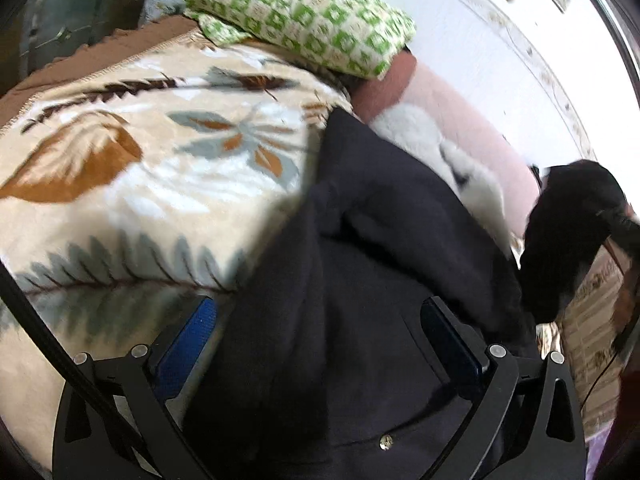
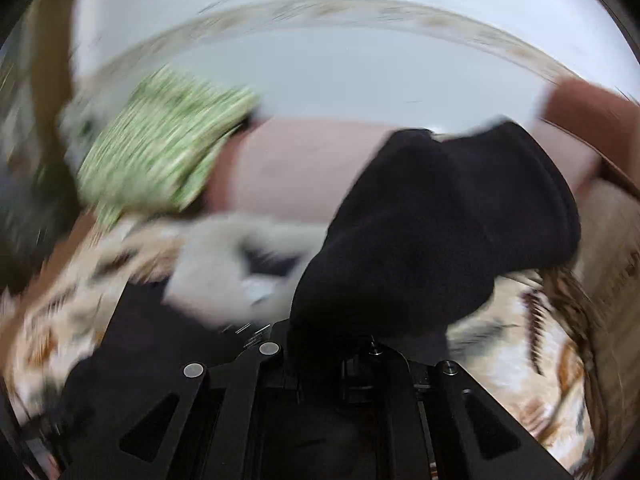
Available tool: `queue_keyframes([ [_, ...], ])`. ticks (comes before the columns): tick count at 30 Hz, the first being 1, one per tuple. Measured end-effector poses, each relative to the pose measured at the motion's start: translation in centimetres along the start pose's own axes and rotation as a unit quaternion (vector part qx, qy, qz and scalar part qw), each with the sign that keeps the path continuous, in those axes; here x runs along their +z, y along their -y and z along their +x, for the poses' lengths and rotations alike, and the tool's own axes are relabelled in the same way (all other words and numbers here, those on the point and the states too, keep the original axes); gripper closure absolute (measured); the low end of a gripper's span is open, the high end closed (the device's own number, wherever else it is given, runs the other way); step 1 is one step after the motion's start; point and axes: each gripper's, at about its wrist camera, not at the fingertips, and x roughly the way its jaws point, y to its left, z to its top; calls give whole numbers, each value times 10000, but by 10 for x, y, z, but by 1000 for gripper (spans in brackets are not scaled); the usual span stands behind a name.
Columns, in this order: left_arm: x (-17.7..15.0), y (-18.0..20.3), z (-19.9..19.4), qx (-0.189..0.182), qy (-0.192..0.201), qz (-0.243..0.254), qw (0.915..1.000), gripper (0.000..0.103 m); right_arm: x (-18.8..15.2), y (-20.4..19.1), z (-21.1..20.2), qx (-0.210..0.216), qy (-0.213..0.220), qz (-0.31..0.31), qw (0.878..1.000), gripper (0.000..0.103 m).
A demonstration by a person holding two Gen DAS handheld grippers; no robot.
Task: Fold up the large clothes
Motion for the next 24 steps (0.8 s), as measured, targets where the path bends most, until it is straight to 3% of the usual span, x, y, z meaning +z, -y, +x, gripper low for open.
queue_keyframes([
  [5, 12, 0, -16, 614, 589, 228, 9961, 1, -46, -96, 66, 83, -596, -1153, 9915, 89],
  [9, 17, 0, -22, 839, 775, 359, 9928, 1, -89, -139, 98, -105, -904, -1917, 9772, 74],
  [12, 20, 1, -19, 881, 773, 388, 9923, 1, -114, -155, 89, -149, -773, -2417, 9672, 53],
  [15, 21, 1, -15, 922, 696, 401, 9925, 1, -123, -156, 60, 290, -704, -2395, 9679, 39],
  [18, 21, 1, -16, 814, 682, 307, 9939, 1, -124, -145, 20, 681, -574, -2144, 9727, 39],
  [21, 20, 2, -18, 721, 650, 286, 9949, 1, -113, -128, -6, 604, -278, -1832, 9808, 39],
  [24, 20, 3, -19, 744, 628, 320, 9947, 1, -92, -107, -3, 290, -63, -1364, 9902, 39],
])
